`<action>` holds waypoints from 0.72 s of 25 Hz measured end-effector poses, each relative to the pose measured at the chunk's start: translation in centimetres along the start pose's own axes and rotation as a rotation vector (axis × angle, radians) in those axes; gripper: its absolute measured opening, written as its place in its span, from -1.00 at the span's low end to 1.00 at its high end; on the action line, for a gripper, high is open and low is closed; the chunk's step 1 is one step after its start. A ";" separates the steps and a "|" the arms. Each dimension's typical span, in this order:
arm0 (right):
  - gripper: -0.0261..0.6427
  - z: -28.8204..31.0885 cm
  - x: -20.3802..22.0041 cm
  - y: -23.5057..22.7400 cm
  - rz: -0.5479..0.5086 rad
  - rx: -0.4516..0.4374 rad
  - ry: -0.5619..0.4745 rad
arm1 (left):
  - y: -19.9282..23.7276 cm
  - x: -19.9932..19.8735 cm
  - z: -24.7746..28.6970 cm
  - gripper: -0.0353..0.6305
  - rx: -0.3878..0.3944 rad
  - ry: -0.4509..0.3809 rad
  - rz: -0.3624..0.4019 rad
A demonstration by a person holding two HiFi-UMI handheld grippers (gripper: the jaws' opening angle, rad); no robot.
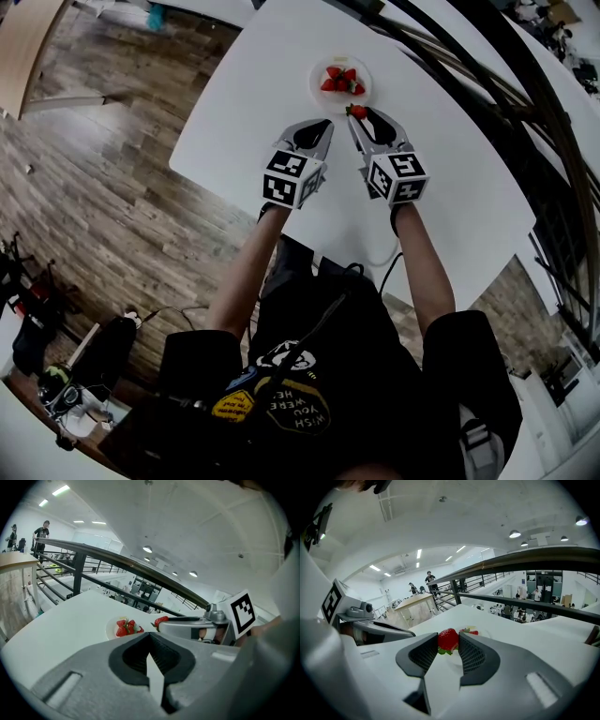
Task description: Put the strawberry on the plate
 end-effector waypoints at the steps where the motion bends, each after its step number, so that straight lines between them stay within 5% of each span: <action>1: -0.50 0.4 0.1 -0.1 -0.001 -0.001 0.003 | 0.2 0.0 0.3 -0.89 -0.001 0.001 -0.001; 18: -0.50 5.9 2.5 -2.2 -0.032 -0.001 0.083 | 4.0 -0.1 4.1 -0.89 -0.049 0.023 -0.008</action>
Point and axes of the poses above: the fingertips, and each gripper's own axes: z forward along the fingers, y to its left, x out of its underside, the point moved 9 cm from there along -z, backward along the fingers, and after that the axes turned 11 degrees about -z, right-handed, at the moved point
